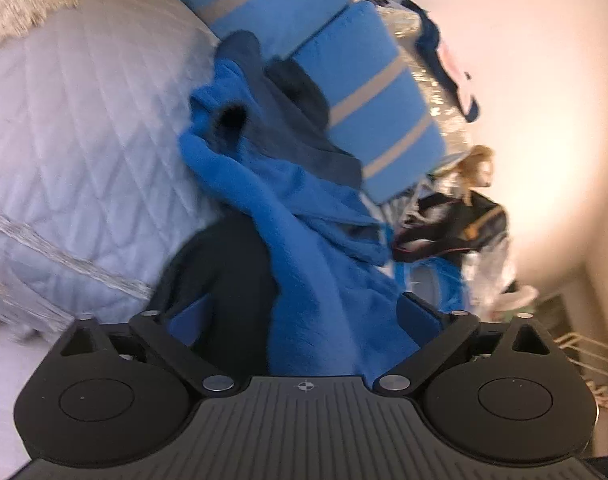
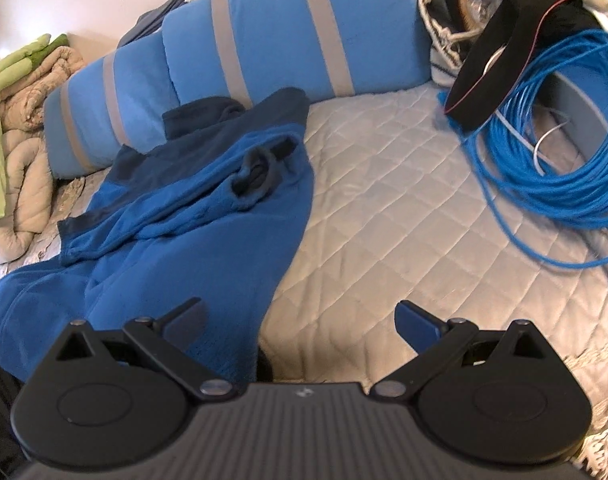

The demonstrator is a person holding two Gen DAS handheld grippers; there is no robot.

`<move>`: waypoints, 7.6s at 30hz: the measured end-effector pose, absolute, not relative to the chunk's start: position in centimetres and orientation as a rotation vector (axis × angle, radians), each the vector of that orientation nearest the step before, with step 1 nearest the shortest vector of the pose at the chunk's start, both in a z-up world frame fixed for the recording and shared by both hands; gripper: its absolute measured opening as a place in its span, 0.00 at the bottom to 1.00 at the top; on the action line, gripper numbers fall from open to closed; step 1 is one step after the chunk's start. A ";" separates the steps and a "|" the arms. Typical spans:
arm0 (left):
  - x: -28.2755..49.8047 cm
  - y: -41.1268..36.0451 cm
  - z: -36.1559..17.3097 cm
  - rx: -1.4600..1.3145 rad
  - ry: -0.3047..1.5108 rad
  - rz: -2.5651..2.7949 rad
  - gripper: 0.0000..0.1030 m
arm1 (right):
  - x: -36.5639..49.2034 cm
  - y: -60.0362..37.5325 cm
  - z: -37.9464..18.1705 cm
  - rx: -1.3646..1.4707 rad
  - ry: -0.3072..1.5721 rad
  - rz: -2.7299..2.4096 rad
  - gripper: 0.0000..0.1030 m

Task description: Fold clothes

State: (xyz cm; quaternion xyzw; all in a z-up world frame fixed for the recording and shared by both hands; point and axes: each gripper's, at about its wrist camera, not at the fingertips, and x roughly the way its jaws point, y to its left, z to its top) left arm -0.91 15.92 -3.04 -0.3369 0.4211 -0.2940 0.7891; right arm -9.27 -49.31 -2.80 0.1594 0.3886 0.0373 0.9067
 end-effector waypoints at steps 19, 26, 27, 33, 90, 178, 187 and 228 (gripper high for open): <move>-1.1 16.6 -2.5 -0.743 0.901 -0.634 0.19 | -10.9 -50.8 -8.3 0.825 0.745 0.358 0.97; -1.2 16.6 -2.6 -0.750 0.899 -0.636 0.19 | -12.0 -50.4 -8.1 0.872 0.755 0.427 0.46; -1.2 16.6 -2.6 -0.748 0.900 -0.635 0.18 | -12.1 -50.3 -7.7 0.853 0.774 0.411 0.41; -1.3 16.0 -1.7 -0.695 0.900 -0.616 0.17 | -12.7 -48.1 -3.8 0.620 0.815 0.266 0.22; -2.1 17.3 3.7 -0.695 0.670 -0.584 0.06 | -11.7 -47.8 5.0 0.665 0.668 0.143 0.14; 20.0 14.0 -2.2 -0.323 0.781 -0.159 0.75 | 11.4 -48.1 -2.7 0.583 0.784 -0.221 1.00; 18.9 13.9 -1.5 -0.272 0.740 -0.255 0.81 | 9.4 -48.0 -0.9 0.533 0.756 -0.198 1.00; 21.2 7.2 -3.6 0.173 0.630 -0.637 0.62 | 7.0 -45.6 -1.6 0.463 0.836 -0.150 1.00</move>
